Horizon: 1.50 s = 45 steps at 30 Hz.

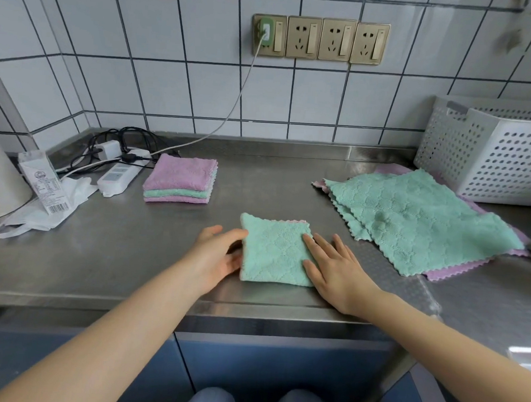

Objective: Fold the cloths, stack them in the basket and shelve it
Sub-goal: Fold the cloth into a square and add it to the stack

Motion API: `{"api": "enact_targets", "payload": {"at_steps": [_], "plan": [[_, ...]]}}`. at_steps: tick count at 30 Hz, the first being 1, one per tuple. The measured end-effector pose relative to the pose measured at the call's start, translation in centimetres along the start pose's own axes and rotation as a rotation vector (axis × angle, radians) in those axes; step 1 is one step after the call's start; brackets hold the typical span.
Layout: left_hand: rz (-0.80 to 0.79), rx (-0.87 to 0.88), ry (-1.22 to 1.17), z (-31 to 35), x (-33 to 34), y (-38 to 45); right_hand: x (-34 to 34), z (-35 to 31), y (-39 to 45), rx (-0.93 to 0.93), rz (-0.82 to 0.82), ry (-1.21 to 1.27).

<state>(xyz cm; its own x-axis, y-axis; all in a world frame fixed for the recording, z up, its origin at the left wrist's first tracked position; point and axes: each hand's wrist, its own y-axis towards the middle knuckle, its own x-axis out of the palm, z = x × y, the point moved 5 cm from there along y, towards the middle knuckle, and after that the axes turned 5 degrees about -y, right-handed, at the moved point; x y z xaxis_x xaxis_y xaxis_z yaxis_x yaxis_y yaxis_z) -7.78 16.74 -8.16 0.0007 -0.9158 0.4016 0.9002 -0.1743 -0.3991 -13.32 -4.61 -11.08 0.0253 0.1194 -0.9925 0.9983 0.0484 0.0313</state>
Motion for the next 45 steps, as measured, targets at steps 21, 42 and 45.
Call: {"api": "enact_targets", "payload": {"at_steps": [21, 42, 45], "plan": [[-0.038, 0.681, 0.361, 19.6, -3.8, 8.6, -9.6, -9.9, 19.2, 0.074, 0.207, 1.182], [0.267, 0.599, 0.445, 18.2, -14.3, 17.6, -2.1, -15.4, 28.6, 0.148, -0.025, 1.031], [0.324, 0.699, 0.712, 18.1, -14.3, 16.9, -2.3, -15.6, 28.3, 0.134, -0.017, 0.986]]}}
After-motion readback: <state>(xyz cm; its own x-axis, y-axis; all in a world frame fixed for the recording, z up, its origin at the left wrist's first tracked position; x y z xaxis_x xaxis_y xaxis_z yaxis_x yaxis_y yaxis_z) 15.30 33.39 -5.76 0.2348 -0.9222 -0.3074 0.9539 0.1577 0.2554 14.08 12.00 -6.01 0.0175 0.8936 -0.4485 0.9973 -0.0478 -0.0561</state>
